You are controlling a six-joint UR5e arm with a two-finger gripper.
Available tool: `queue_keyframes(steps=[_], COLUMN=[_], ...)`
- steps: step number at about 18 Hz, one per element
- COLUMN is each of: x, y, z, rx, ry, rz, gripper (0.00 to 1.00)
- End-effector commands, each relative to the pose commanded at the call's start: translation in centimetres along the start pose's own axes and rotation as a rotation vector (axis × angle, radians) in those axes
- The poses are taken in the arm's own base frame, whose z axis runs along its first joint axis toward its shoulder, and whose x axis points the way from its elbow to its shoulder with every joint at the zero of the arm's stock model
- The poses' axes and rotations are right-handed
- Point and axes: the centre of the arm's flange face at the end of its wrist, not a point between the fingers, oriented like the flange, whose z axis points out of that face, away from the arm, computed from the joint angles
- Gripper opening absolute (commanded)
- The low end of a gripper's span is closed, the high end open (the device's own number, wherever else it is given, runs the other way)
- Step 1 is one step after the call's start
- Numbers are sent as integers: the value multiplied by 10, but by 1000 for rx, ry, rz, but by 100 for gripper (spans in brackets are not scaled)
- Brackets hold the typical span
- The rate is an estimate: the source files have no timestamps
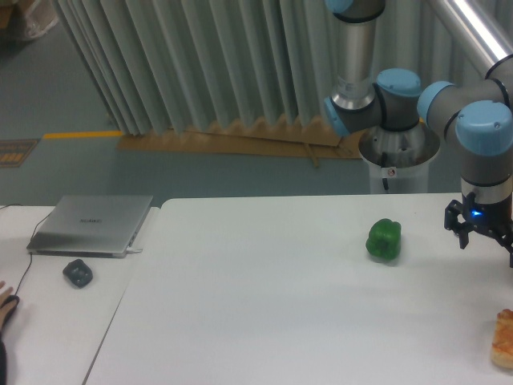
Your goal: Place the bread in the basket
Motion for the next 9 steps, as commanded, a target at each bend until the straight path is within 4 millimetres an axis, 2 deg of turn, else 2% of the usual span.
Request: queue_keyframes(steps=[9], x=[-5], y=[-2], z=[0], rx=[10], ry=[-19], rz=[-31], gripper=[100])
